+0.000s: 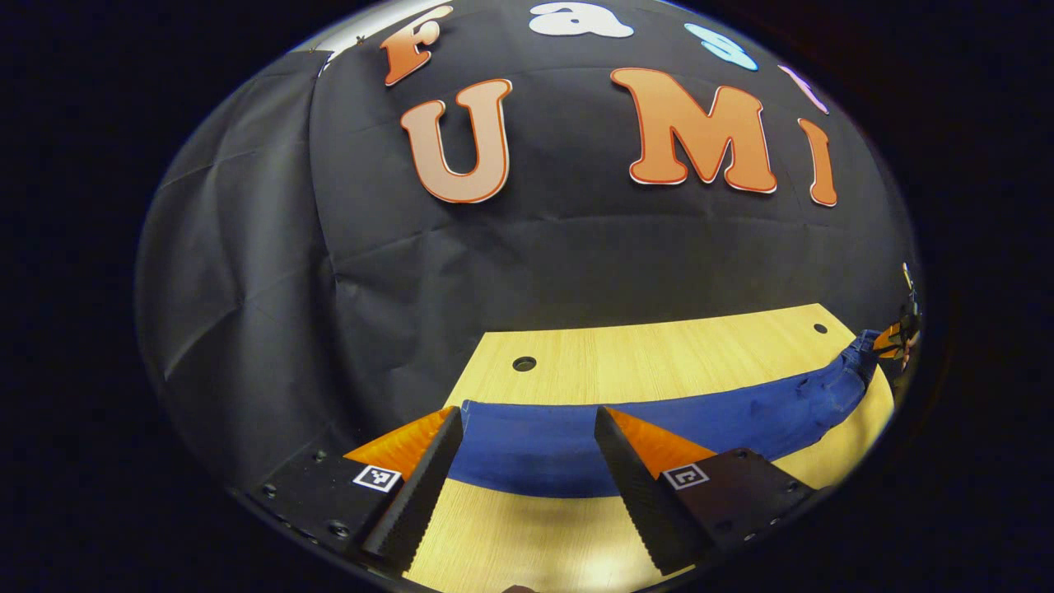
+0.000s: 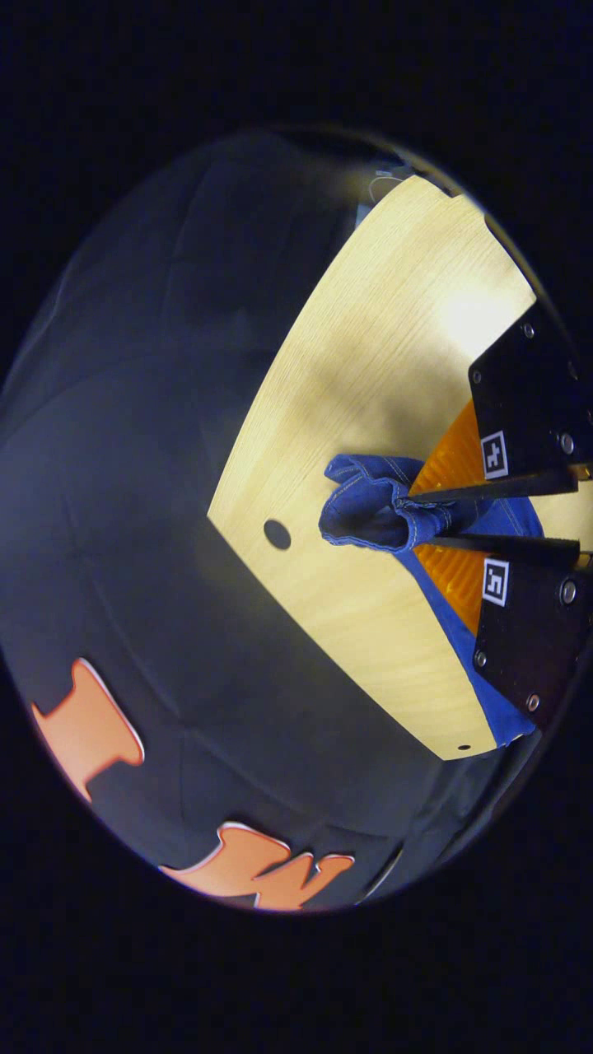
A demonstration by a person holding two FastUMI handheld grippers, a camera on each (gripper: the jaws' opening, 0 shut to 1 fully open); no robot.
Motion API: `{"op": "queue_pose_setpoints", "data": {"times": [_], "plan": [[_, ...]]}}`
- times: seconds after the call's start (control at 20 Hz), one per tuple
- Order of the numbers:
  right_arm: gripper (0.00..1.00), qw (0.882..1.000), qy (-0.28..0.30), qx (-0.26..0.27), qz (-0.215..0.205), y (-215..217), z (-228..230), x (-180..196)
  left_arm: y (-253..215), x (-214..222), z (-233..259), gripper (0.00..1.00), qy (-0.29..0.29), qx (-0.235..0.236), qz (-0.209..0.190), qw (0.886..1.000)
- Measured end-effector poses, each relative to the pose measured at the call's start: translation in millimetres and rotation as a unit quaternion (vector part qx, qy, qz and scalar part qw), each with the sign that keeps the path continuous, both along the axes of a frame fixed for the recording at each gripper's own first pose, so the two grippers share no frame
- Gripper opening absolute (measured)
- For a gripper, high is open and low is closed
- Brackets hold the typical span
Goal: Grasp the waist and the cuffs of the jeans and fold them to make the two legs overlap; first hold the waist and fold one-third of the jeans toward the cuffs, then hold the cuffs and fold the remaining one-third in the same direction to finish folding.
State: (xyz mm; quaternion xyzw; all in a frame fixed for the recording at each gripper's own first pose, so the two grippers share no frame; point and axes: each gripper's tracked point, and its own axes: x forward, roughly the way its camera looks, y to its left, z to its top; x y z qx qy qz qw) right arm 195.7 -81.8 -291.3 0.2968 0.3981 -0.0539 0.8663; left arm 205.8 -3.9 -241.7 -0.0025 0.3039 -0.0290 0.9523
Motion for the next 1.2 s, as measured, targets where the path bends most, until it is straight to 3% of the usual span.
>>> {"op": "queue_pose_setpoints", "data": {"times": [0.4, 0.65, 0.9, 0.95, 1.2], "plan": [[0.21, 0.994, -0.059, 0.004, 0.096, 86, 66, -14, 11, 6, -18, 0.99, 0.011, -0.036, 0.015, 0.999], [0.2, 0.98, -0.082, -0.008, 0.179, 177, 88, -29, 37, 11, -38, 0.99, 0.027, -0.045, 0.03, 0.998], [0.21, 0.968, -0.063, -0.023, 0.243, 247, 71, -52, 62, 16, -74, 0.99, 0.059, -0.065, 0.053, 0.995], [0.21, 0.967, -0.055, -0.026, 0.248, 255, 63, -53, 66, 16, -83, 0.96, 0.068, -0.07, 0.056, 0.994], [0.22, 0.969, -0.005, -0.019, 0.248, 283, 34, -66, 82, 23, -131, 0.99, 0.117, -0.097, 0.084, 0.985]]}}
